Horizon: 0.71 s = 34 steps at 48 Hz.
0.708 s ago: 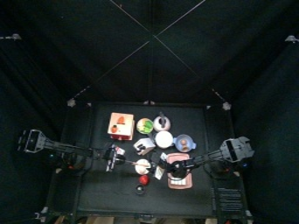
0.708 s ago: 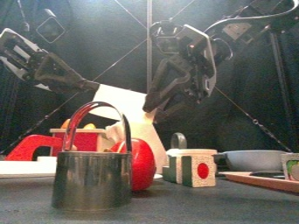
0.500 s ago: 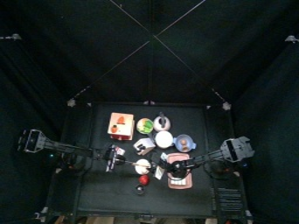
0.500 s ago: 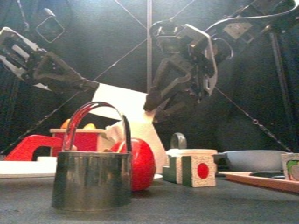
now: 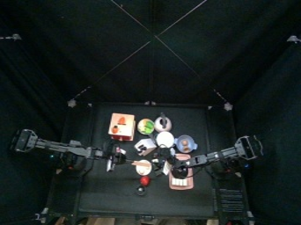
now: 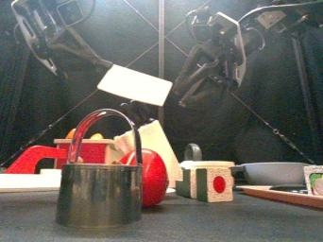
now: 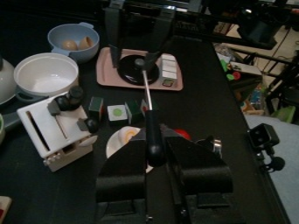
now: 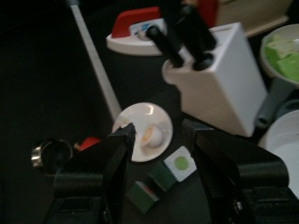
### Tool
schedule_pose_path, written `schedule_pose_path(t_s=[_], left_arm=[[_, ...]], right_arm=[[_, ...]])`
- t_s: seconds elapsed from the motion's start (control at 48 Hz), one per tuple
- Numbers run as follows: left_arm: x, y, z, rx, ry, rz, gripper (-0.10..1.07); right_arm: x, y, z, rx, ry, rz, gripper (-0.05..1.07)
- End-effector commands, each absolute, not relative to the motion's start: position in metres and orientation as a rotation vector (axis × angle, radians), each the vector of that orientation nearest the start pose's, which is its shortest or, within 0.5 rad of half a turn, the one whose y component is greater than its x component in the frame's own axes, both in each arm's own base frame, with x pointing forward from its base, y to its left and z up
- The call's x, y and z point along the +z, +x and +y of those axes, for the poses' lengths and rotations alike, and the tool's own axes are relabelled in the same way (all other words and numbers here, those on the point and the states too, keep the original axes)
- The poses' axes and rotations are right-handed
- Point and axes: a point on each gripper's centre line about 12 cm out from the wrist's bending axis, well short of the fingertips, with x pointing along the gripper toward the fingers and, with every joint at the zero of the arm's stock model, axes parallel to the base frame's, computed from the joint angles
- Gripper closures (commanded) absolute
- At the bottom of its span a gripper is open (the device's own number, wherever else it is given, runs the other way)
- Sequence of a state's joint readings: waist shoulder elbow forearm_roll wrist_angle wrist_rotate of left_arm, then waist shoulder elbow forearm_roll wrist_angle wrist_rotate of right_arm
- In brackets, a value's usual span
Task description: Put cleaver back in knife holder
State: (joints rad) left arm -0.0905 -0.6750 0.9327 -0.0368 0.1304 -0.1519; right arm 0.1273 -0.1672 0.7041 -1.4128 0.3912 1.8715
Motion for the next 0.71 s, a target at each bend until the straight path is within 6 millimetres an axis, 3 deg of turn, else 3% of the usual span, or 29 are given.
schedule_pose_path(t_s=[0.0, 0.333, 0.521, 0.688], left_arm=[[0.308, 0.254, -0.018, -0.038, -0.190, 0.408, 0.59], [0.341, 0.244, 0.017, 0.111, -0.201, 0.514, 0.60], [0.333, 0.238, 0.042, 0.233, -0.279, 0.553, 0.60], [0.323, 0.232, 0.052, 0.286, -0.288, 0.606, 0.60]], right_arm=[[0.228, 0.362, -0.006, -0.395, 0.311, 0.478, 0.24], [0.213, 0.364, -0.036, -0.510, 0.320, 0.504, 0.50], [0.201, 0.370, -0.047, -0.543, 0.314, 0.531, 0.63], [0.195, 0.377, -0.055, -0.565, 0.314, 0.540, 0.65]])
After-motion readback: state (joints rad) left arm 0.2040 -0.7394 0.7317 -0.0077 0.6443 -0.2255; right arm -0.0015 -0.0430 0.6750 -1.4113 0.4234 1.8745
